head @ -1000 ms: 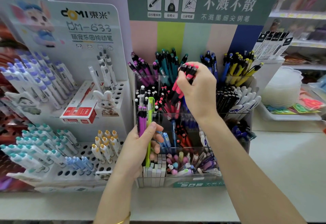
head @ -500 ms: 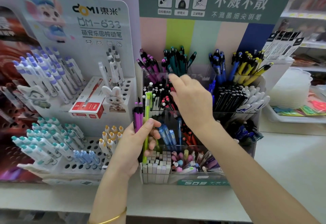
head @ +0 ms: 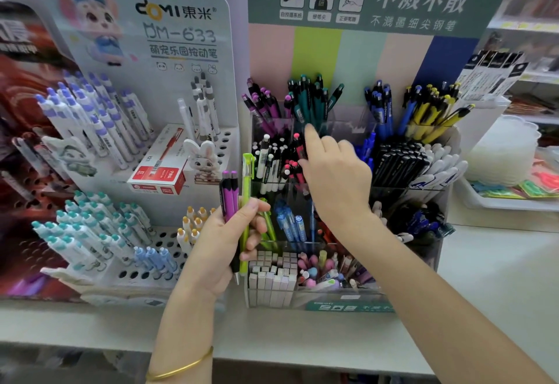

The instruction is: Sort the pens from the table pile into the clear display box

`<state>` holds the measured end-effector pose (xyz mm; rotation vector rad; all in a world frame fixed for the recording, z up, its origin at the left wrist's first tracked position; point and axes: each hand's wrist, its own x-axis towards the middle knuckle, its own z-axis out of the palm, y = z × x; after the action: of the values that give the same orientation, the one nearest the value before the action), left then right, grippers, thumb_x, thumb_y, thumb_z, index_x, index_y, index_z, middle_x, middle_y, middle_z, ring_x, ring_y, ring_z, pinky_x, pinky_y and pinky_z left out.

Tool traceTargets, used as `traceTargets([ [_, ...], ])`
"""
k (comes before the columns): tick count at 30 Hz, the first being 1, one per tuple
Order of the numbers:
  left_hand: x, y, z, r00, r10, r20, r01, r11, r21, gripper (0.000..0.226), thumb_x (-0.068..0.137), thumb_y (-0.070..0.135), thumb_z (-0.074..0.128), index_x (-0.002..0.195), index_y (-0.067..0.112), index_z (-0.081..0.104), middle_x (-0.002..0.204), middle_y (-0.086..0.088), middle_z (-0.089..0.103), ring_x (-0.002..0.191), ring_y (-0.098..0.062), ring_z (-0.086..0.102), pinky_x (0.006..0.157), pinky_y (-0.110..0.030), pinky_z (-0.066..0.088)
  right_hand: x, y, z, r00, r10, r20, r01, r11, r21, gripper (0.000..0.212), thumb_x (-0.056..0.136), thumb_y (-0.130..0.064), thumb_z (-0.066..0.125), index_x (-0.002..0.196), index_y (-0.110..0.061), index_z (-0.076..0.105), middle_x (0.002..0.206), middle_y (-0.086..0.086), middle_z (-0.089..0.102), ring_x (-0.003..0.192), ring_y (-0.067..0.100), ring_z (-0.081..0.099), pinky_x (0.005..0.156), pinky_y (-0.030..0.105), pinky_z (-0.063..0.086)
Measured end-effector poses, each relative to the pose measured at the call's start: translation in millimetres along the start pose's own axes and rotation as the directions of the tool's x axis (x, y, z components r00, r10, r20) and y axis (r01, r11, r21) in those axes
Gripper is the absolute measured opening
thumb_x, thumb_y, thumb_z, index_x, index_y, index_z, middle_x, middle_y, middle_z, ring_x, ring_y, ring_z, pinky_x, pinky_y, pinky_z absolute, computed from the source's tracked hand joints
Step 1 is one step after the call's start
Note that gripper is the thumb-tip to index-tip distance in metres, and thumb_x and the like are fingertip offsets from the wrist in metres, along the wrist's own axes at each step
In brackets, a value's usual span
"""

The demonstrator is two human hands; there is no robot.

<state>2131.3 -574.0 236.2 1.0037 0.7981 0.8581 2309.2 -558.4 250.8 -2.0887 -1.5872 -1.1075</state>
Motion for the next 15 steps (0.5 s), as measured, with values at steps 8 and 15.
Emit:
traceTargets([
  [8,-3.3,-1.0,0.4,1.0,0.003,0.012,-0.003,1.0,0.014,0.03,0.083,0.03,0.057,0.098,0.004,0.061,0.063,-0.001,0.055,0.047,-0.008,0.04,0.036,-0.016,0.032,-5.5,-4.5,2.4,0.975,-0.154,-0.159,0.211,0.86,0.465,0.048,0.083,0.009,0.049,0.131,0.004,0.054,0.136,0.019,0.053,0.124,0.032,0.053,0.106,0.043,0.042],
  [15,-2.7,-3.5,-1.0,1.0,0.001,0.025,-0.001,1.0,0.024,0.03,0.082,0.03,0.058,0.097,0.004,0.061,0.064,-0.001,0.055,0.047,-0.008,0.041,0.036,-0.016,0.032,-25.0,0.6,9.8,0.985,-0.077,-0.155,0.123,0.941,0.316,0.041,0.087,0.002,0.045,0.125,0.006,0.058,0.129,0.021,0.059,0.121,0.033,0.055,0.112,0.047,0.033],
])
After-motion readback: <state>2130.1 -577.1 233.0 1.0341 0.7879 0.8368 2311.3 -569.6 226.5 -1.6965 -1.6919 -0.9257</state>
